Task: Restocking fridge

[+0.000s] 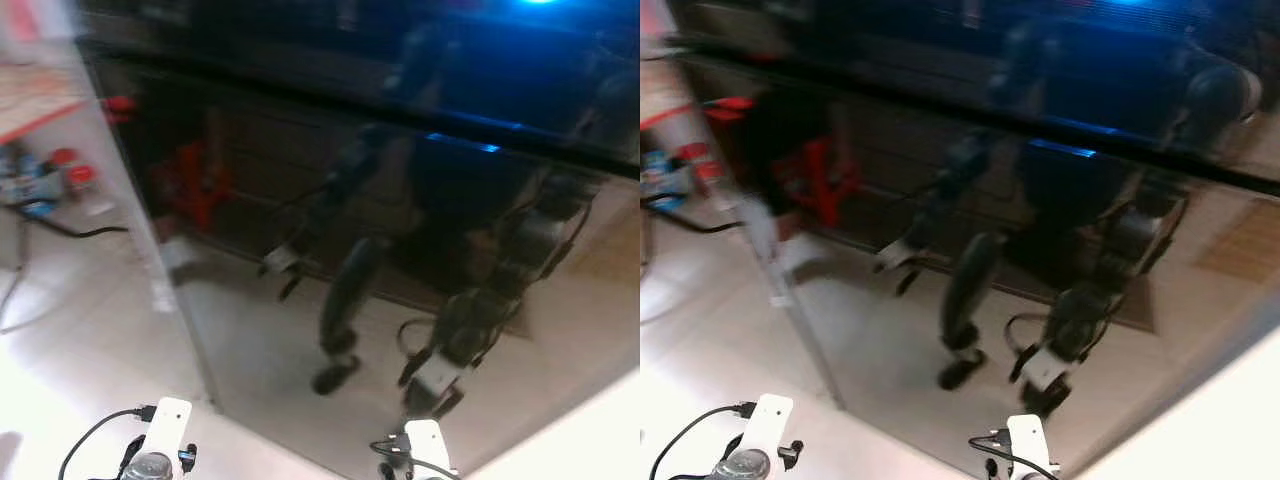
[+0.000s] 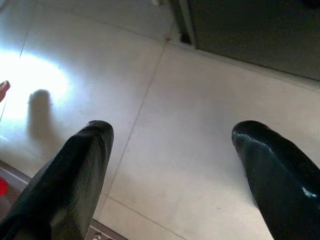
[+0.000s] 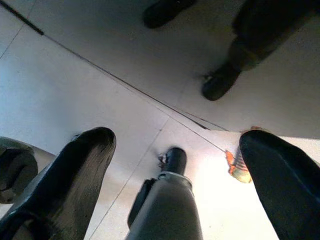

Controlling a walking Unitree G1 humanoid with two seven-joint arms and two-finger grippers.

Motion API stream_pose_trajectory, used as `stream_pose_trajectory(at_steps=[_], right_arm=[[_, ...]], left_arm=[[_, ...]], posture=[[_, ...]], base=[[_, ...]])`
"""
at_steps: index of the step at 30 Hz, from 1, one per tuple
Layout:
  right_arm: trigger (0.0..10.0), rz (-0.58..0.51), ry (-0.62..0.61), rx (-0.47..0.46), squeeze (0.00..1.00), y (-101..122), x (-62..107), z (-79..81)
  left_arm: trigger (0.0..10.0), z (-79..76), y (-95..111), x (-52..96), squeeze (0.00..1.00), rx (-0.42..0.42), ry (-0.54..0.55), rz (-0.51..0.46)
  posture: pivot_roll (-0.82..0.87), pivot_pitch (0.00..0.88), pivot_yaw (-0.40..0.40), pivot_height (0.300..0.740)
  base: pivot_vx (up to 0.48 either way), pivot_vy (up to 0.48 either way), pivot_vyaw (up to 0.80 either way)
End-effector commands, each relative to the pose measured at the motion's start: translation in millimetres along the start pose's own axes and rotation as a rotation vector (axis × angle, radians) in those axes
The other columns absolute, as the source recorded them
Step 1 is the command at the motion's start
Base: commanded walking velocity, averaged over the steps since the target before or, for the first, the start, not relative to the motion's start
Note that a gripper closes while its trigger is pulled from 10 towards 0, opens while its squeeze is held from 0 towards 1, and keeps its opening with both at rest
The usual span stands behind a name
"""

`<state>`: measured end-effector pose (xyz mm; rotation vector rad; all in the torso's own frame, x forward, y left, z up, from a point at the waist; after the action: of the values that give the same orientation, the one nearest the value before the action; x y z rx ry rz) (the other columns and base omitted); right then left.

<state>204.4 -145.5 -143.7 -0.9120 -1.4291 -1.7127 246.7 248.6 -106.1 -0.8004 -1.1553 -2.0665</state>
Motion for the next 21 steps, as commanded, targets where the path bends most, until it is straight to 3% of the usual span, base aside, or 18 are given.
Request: stream_pose_trajectory(at_steps=[1,7,13,21], right_arm=[[10.0,-0.002,-0.003,0.007,0.00,2.3,-0.3,0.6],[10.0,0.002,-0.012,-0.010,0.00,1.0,-0.3,-0.3],[10.0,0.002,-0.007,-0.017,0.00,-0.1,-0.3,1.1],[10.0,-0.007,-0.016,-0.010,0.00,2.2,0.3,-4.9]], left_arm=[[10.0,0.9,-4.4,0.3,0.00,0.011,-0.005,0.013],[10.0,0.7,-4.4,0.2,0.00,0.006,-0.012,0.010],[10.0,-1.3,-3.8,0.3,0.00,-0.033,-0.042,0.000],[10.0,-9.8,-2.0,0.5,0.00,-0.010,-0.068,0.002]], posture=[[-0.10,0.000,-0.037,0.740],[-0.10,0.000,-0.036,0.740],[-0.08,0.000,-0.030,0.740],[-0.10,0.000,-0.058,0.740]], base=[[0.000,0.480,0.00],[0.000,0.442,0.00],[0.000,0.000,0.00],[0.000,0.000,0.00]])
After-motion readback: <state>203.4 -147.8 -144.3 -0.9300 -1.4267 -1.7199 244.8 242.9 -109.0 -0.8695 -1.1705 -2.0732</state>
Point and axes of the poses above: a point about 5 cm out from each wrist's last joint towards the gripper, its own x axis pointing back from the gripper into the wrist, its own y axis along the axis of the wrist's last joint, z = x × y, the point moved 6 cm from there along -x, pointing out of the wrist towards the gripper, and after that the axes turned 11 degrees about -x, right-handed, at the moved point
